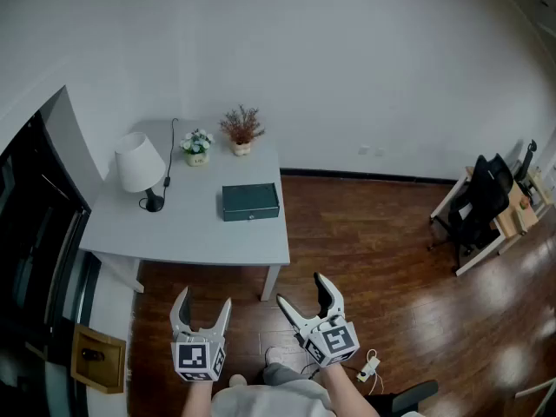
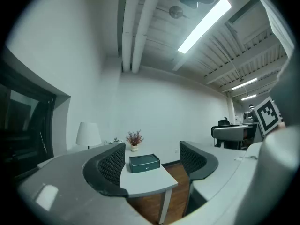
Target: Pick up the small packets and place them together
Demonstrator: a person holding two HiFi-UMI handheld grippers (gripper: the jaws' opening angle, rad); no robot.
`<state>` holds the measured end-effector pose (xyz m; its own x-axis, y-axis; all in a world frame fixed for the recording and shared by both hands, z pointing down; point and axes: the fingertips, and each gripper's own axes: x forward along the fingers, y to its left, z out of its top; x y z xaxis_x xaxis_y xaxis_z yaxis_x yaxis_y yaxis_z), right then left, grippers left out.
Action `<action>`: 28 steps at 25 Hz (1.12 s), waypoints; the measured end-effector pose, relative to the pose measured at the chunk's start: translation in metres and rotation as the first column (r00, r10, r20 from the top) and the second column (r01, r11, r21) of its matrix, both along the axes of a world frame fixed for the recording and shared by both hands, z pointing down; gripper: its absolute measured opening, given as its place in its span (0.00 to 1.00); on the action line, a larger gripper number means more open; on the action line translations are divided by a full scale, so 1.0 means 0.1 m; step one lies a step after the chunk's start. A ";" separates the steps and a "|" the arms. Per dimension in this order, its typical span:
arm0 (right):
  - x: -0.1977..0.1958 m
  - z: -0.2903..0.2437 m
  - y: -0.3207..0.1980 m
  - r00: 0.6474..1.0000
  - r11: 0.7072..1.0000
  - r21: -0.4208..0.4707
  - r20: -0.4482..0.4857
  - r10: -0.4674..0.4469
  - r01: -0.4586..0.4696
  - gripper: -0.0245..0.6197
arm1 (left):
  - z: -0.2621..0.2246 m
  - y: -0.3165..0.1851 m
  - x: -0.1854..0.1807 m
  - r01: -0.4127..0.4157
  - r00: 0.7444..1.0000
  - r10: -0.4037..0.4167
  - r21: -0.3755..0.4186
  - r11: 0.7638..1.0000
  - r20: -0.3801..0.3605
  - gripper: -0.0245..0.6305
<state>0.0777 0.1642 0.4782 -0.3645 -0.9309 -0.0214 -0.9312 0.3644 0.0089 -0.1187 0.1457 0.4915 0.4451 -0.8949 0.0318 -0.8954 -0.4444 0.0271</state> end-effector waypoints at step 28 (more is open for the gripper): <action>0.54 0.20 -2.14 0.999 0.998 -0.055 -0.001 -0.044 0.044 0.68 | 0.04 -2.04 0.74 -0.026 0.999 0.026 -0.009 1.000 0.020 0.57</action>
